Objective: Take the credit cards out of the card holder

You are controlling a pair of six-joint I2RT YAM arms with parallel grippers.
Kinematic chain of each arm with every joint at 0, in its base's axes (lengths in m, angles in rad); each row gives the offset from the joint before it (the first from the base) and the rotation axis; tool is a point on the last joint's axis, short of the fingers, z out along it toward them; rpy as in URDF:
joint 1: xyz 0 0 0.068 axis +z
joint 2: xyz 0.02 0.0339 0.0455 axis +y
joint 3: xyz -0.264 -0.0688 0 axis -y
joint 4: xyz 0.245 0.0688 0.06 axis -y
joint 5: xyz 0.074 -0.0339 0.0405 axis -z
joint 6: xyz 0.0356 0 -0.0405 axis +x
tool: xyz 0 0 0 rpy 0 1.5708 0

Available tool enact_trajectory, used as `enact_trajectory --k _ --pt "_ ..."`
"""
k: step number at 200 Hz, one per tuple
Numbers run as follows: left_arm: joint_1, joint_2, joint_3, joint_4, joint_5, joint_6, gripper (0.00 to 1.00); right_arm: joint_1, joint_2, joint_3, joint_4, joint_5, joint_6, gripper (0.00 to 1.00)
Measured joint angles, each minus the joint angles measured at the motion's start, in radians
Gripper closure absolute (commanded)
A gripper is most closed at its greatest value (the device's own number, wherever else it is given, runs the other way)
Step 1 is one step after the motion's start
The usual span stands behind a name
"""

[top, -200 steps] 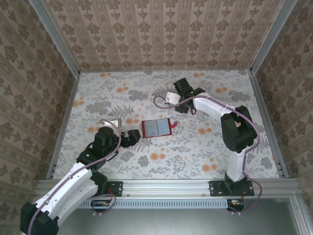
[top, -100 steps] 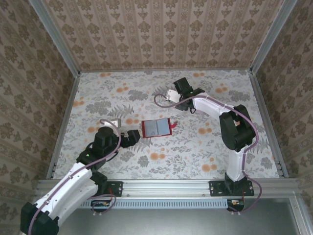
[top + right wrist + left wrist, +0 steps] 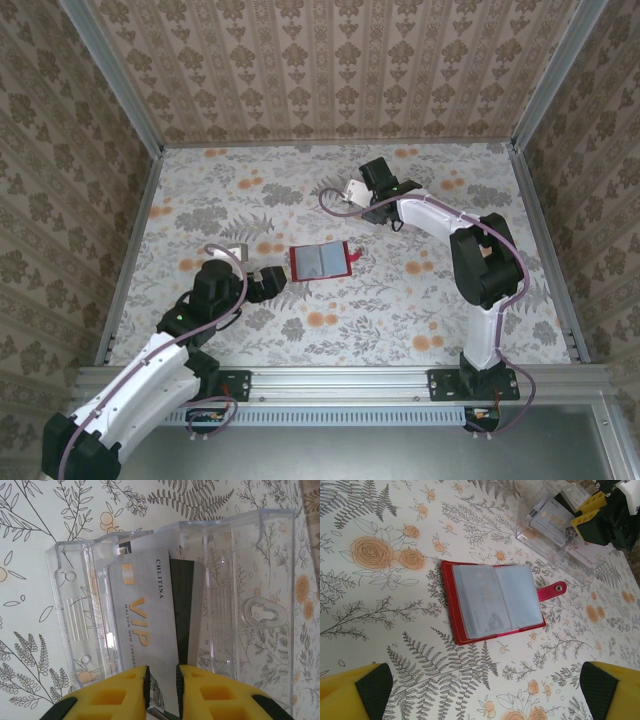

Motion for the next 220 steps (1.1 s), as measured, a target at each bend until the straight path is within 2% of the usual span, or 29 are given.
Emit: enact_trajectory --k 70,110,131,164,192,220 --pt "0.005 0.0 -0.002 0.0 0.0 0.0 0.0 0.0 -0.031 -0.019 0.0 -0.05 0.035 0.77" --pt "0.005 0.0 -0.005 0.0 0.0 0.0 0.0 0.0 -0.087 -0.026 0.011 -0.073 0.108 0.77" --pt "0.005 0.009 -0.005 0.003 0.003 0.0 0.01 0.0 -0.148 -0.038 0.022 -0.095 0.219 0.78" --pt "0.005 0.095 -0.004 0.03 0.028 -0.003 0.04 0.002 -0.277 -0.1 0.063 -0.189 0.478 0.79" --pt "0.005 0.229 0.008 0.069 0.059 -0.013 0.12 0.017 -0.368 -0.194 0.09 -0.28 0.711 0.8" --pt "0.005 0.365 0.045 0.124 0.088 -0.035 0.25 0.062 -0.391 -0.306 0.135 -0.348 0.88 0.81"
